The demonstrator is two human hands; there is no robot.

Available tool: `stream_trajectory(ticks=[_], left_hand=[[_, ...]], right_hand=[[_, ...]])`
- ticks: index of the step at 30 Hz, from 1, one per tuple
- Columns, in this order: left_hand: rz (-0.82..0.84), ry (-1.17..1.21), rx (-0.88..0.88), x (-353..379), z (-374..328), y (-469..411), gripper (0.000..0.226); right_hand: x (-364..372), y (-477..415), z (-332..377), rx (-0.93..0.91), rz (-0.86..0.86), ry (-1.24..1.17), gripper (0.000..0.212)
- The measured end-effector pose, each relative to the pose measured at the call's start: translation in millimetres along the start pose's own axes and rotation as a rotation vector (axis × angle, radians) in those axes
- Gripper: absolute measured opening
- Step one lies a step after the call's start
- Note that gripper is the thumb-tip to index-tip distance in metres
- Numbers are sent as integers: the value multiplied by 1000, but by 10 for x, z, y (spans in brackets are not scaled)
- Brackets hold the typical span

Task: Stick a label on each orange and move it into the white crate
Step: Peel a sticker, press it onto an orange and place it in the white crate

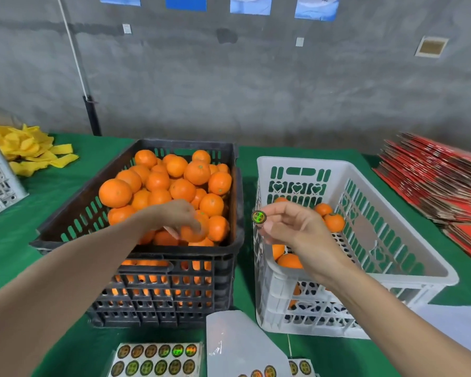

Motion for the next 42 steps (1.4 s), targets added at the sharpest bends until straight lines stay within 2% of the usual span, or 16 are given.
stream_trajectory(ticks=[4, 7, 10, 15, 17, 20, 24, 27, 30, 34, 42], left_hand=[[118, 733, 197, -53, -207, 191, 45], [249, 968, 334, 36, -418, 419, 51], [308, 1028, 346, 210, -569, 657, 53], [393, 1059, 208, 535, -618, 806, 72], [378, 1072, 168, 623, -628, 840, 78], [344, 1035, 238, 680, -654, 882, 84], [383, 936, 353, 796, -709, 965, 54], [420, 986, 369, 884, -709, 989, 53], [389, 1002, 355, 935, -697, 983, 45], [355, 1020, 264, 1003, -679, 968, 53], [343, 946, 229, 1111, -656, 954, 61]], right_hand=[[-37, 10, 26, -14, -37, -72, 16], [-38, 24, 90, -60, -54, -112, 15], [-41, 65, 171, -112, -52, -118, 17], [-112, 159, 289, -212, -55, -79, 18], [-151, 186, 288, -211, -60, -87, 16], [-197, 227, 271, -211, -52, -97, 16], [-209, 309, 272, -247, -5, -38, 16], [-201, 362, 279, -265, 21, 2, 17], [-201, 401, 285, -283, 24, 59, 17], [-205, 436, 303, -293, 27, 115, 16], [-191, 441, 360, -365, 50, 282, 12]])
Point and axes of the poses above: each hand's wrist, its own y-axis away from the middle knuckle, its own x-axis out of the palm, z = x × y, the point moved 5 cm from there along -y, towards the middle knuckle, and after that the axes turned 3 degrees about -x, right-handed, at the moved point
